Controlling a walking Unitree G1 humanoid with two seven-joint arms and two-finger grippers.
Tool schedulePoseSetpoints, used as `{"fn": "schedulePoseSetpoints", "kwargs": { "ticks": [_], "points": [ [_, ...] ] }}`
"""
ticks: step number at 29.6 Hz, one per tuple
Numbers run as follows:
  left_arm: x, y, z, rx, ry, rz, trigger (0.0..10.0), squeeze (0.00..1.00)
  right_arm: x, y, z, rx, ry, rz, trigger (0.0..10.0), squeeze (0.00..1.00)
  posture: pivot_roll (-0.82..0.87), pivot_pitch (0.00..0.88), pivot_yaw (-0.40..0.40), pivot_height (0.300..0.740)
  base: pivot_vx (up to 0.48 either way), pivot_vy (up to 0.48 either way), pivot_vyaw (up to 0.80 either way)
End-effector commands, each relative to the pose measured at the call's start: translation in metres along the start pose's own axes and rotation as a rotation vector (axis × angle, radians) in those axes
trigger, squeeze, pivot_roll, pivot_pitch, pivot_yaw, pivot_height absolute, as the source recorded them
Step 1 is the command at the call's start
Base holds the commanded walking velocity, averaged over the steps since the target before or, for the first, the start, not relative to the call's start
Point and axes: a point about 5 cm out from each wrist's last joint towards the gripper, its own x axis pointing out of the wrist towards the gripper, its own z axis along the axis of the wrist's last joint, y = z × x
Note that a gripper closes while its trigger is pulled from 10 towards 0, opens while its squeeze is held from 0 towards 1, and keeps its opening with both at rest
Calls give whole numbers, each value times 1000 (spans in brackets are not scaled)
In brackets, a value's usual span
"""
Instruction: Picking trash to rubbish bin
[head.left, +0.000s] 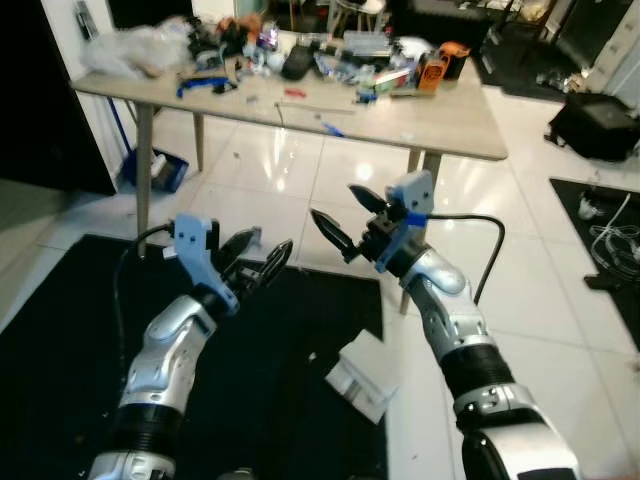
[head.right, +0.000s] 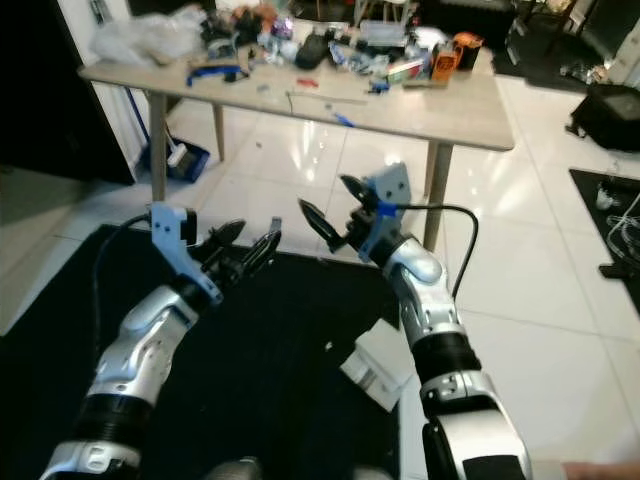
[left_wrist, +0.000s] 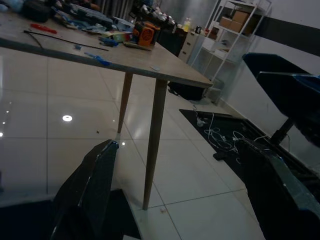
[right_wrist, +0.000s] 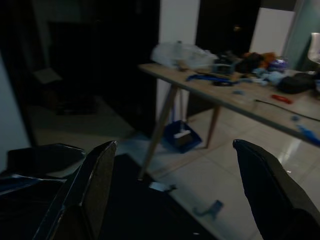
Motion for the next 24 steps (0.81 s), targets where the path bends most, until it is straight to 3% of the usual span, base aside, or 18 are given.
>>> {"fn": "schedulePoseSetpoints", "kwargs": {
  "ticks": [1,24],
  "points": [
    [0,-2,-3,8,16,-11,10000,0,-3,-4,1,-3,4,-15,10000,0,36,0,-34,740,480,0,0],
    [1,-2,-2,13,13,-17,10000,0,-3,-4,1,-6,4,-17,10000,0,35,0,-34,740,480,0,0]
  ]
}}
